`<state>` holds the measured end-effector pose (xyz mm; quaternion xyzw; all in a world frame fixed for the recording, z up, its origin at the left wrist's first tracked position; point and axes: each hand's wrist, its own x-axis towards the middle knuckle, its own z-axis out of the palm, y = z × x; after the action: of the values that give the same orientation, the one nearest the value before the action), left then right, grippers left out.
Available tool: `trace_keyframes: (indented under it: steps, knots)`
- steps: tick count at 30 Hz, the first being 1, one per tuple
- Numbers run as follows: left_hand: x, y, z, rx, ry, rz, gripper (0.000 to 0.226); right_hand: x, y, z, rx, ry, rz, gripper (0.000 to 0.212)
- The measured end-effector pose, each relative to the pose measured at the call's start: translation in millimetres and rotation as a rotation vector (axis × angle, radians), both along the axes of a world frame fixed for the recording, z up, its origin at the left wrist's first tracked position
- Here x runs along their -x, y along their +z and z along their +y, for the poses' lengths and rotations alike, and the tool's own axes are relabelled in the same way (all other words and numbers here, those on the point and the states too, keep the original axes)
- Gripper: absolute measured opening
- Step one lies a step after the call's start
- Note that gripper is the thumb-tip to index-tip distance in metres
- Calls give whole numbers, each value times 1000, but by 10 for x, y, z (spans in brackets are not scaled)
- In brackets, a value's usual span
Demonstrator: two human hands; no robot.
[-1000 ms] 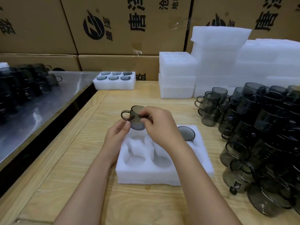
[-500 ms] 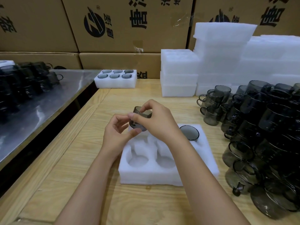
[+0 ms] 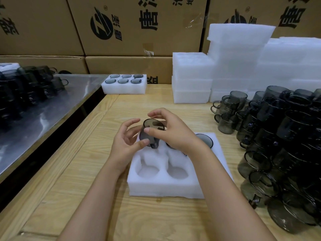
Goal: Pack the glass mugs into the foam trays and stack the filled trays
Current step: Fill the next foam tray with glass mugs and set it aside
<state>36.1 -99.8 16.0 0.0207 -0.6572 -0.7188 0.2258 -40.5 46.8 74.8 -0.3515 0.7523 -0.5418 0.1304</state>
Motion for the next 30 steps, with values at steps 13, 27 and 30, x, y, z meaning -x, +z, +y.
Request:
trace_keyframes:
  steps: [13, 27, 30]
  knots:
    - [9, -36, -17, 76, -52, -29, 50, 8, -43, -16, -246, 23, 233, 51]
    - [60, -86, -26, -133, -30, -119, 24, -98, -191, -72, -699, 173, 511, 52]
    - [62, -74, 3, -82, -21, -104, 32, -149, -264, -79, -751, 155, 562, 57]
